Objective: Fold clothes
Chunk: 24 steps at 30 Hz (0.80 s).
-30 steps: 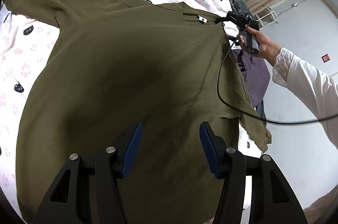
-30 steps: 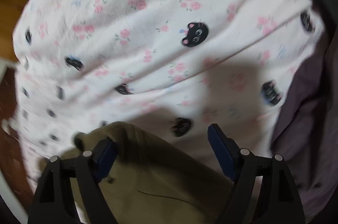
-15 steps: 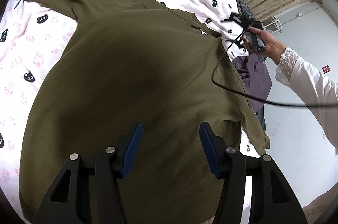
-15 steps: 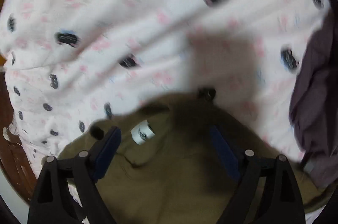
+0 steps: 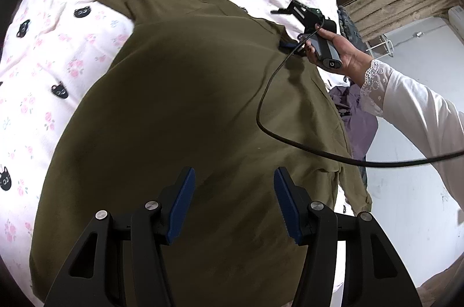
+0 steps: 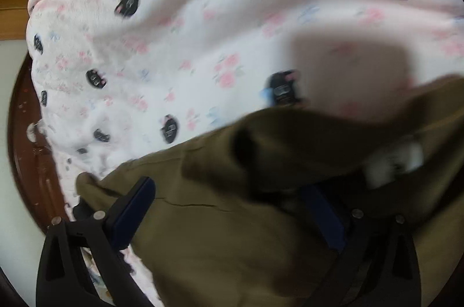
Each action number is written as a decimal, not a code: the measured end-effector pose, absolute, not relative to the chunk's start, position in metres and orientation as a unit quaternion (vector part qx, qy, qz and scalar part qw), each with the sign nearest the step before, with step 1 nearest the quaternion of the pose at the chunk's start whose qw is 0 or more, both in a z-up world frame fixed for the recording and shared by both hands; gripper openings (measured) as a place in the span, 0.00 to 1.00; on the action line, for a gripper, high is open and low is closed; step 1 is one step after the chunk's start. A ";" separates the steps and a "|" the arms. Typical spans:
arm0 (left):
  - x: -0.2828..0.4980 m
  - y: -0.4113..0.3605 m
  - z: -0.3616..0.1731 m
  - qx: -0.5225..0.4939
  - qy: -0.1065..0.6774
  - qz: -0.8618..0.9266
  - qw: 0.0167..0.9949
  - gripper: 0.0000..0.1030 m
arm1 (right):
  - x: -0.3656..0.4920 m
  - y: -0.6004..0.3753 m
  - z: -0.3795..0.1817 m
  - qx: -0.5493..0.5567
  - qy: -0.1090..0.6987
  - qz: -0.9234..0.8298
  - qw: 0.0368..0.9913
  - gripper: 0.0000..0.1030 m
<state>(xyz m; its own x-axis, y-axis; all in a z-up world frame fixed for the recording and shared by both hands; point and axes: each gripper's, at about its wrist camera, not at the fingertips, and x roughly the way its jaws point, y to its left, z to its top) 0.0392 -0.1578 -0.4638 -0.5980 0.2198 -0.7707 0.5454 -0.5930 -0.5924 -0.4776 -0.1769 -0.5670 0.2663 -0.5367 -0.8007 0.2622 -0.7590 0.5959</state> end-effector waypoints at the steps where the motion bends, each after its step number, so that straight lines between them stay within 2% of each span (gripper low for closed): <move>1: 0.042 -0.158 -0.465 0.436 0.440 -0.778 0.106 0.50 | -0.478 -0.182 -0.565 0.721 -0.092 -0.600 0.334 0.88; 3: 0.046 -0.158 -0.467 0.437 0.443 -0.775 0.107 0.50 | -0.480 -0.193 -0.562 0.722 -0.071 -0.607 0.324 0.06; 6: 0.050 -0.159 -0.467 0.434 0.446 -0.775 0.110 0.50 | -0.479 -0.204 -0.562 0.720 -0.042 -0.613 0.321 0.08; 16: 0.059 -0.162 -0.468 0.432 0.448 -0.774 0.115 0.50 | -0.498 -0.211 -0.524 0.660 -0.070 -0.674 0.324 0.07; 19: 0.057 -0.158 -0.467 0.435 0.445 -0.775 0.111 0.50 | -0.503 -0.204 -0.540 0.688 -0.067 -0.654 0.308 0.14; 20: 0.056 -0.156 -0.466 0.435 0.443 -0.776 0.109 0.50 | -0.504 -0.201 -0.543 0.693 -0.068 -0.653 0.297 0.27; 21: 0.055 -0.154 -0.465 0.436 0.442 -0.777 0.106 0.50 | -0.507 -0.191 -0.541 0.689 -0.084 -0.661 0.285 0.57; 22: 0.053 -0.151 -0.464 0.437 0.440 -0.778 0.104 0.50 | -0.509 -0.185 -0.539 0.684 -0.105 -0.664 0.283 0.76; 23: 0.052 -0.148 -0.463 0.438 0.438 -0.779 0.101 0.50 | -0.514 -0.170 -0.534 0.675 -0.147 -0.664 0.286 1.00; 24: 0.049 -0.146 -0.461 0.439 0.436 -0.780 0.097 0.50 | -0.519 -0.153 -0.529 0.664 -0.192 -0.662 0.289 1.00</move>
